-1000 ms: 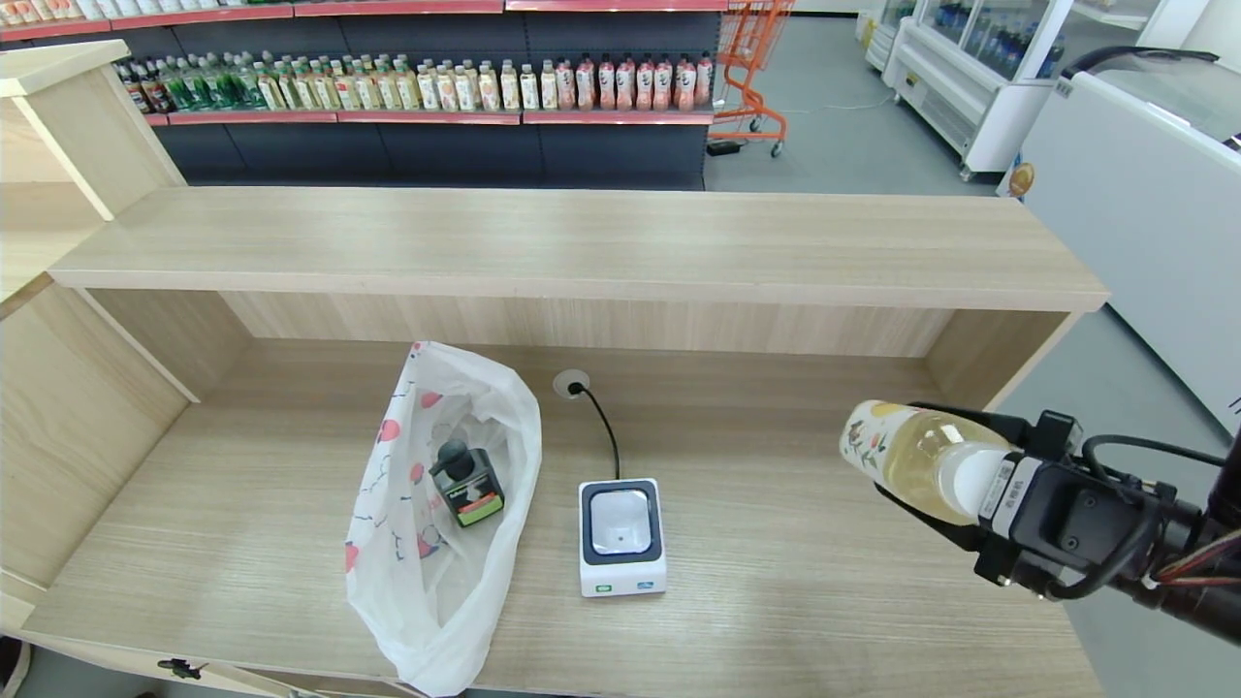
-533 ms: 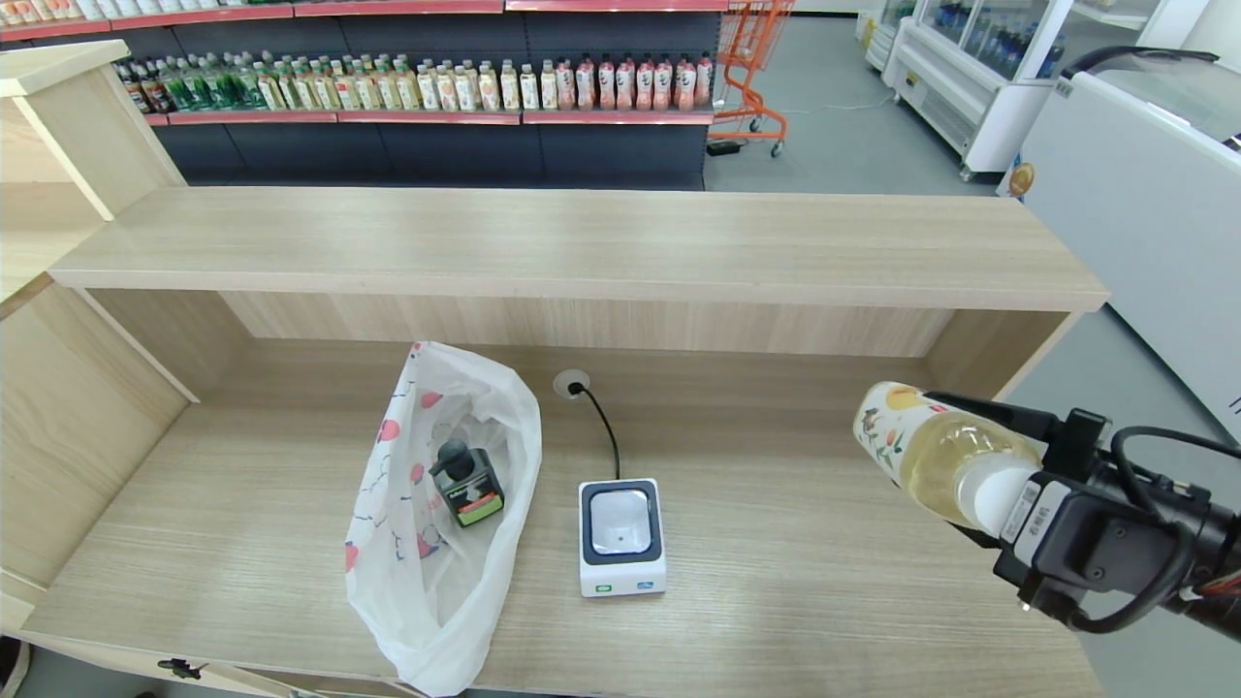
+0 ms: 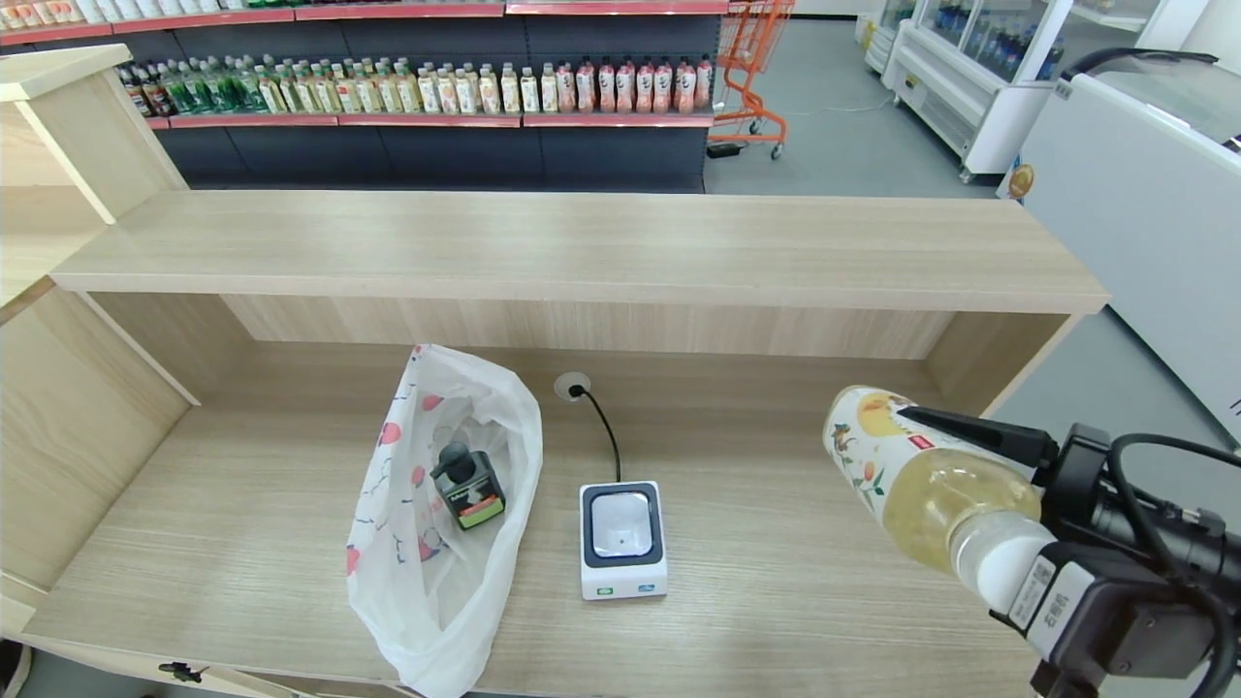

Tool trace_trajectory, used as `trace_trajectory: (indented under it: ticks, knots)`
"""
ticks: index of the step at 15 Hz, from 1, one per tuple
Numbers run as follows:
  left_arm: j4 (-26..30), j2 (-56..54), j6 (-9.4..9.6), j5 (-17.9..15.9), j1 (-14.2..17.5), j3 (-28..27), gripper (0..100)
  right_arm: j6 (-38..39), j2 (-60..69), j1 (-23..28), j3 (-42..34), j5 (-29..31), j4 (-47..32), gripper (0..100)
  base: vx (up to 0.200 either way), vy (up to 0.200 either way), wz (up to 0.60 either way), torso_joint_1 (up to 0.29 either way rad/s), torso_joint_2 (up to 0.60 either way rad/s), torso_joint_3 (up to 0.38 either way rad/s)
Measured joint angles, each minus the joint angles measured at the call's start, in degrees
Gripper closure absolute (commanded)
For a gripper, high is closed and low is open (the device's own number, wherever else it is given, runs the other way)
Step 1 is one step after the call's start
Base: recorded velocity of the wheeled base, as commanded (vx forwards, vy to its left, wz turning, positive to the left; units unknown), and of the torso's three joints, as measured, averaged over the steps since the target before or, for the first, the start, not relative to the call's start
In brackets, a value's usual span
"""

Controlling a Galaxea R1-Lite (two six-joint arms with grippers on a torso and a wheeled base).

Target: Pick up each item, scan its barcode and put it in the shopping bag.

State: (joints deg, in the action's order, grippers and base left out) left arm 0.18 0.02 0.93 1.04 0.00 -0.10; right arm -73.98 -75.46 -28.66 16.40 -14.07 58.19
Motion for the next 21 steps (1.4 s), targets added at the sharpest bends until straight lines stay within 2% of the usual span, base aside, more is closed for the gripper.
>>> trace_trajectory:
  ticks: [4,9,14,18,21]
  knots:
    - [0.0,0.0,0.0,0.0,-0.05,0.0,0,0.0,-0.45,-3.84,-0.8,0.3,-0.02,100,0.0,0.2,0.0,0.007,0.01,0.0]
    - [0.0,0.0,0.07,-0.02,0.0,0.05,0,0.02,-1.55,-4.06,-4.41,0.11,0.3,100,0.0,0.16,0.0,0.002,0.0,0.006]
    - [0.02,0.0,0.05,0.0,0.0,0.05,0,0.24,-1.96,1.99,-9.9,-1.69,0.49,100,0.0,0.0,0.0,0.0,0.0,0.0]
    - [0.0,0.0,0.05,0.0,0.0,0.0,0,0.26,-2.68,9.18,-11.17,-8.4,0.52,100,0.0,0.0,0.0,0.0,0.0,0.0]
    - [0.0,0.0,0.05,0.0,0.0,0.0,0,0.02,-5.38,10.51,-10.67,-11.02,0.74,100,0.0,0.0,0.0,0.0,0.0,0.0]
